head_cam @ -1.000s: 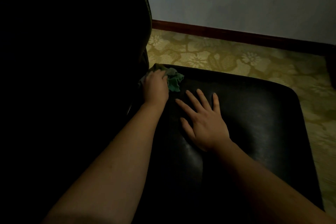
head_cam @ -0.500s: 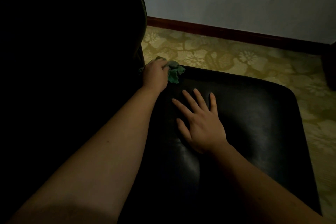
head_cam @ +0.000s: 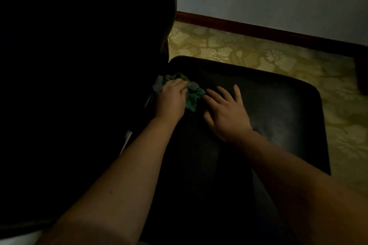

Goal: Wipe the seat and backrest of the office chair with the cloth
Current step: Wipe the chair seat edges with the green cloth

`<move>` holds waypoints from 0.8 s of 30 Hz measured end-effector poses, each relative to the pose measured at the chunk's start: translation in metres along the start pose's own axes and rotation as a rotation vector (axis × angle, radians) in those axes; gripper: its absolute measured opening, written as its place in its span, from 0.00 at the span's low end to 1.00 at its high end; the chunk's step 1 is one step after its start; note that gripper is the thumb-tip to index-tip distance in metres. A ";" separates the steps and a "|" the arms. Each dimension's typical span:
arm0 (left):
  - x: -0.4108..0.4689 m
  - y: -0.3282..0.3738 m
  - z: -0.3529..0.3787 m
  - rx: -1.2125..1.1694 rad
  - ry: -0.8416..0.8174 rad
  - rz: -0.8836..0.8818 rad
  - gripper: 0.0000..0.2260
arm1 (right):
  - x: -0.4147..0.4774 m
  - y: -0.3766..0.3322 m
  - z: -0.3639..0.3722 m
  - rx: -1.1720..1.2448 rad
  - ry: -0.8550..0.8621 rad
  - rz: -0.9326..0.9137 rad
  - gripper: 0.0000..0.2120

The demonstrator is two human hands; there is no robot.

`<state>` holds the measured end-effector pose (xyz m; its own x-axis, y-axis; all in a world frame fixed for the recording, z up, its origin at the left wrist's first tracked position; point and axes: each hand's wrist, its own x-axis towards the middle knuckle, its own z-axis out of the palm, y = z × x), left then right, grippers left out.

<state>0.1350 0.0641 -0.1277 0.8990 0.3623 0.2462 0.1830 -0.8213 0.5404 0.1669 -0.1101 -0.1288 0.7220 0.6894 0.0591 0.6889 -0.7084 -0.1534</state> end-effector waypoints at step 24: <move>-0.243 0.061 -0.097 0.126 -0.342 -0.109 0.15 | -0.184 -0.108 -0.034 0.105 0.008 0.059 0.18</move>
<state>-0.1109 -0.0310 -0.0770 0.9485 0.3002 -0.1012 0.3133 -0.8416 0.4399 -0.0379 -0.1654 -0.0895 0.7622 0.6450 0.0551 0.6347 -0.7279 -0.2593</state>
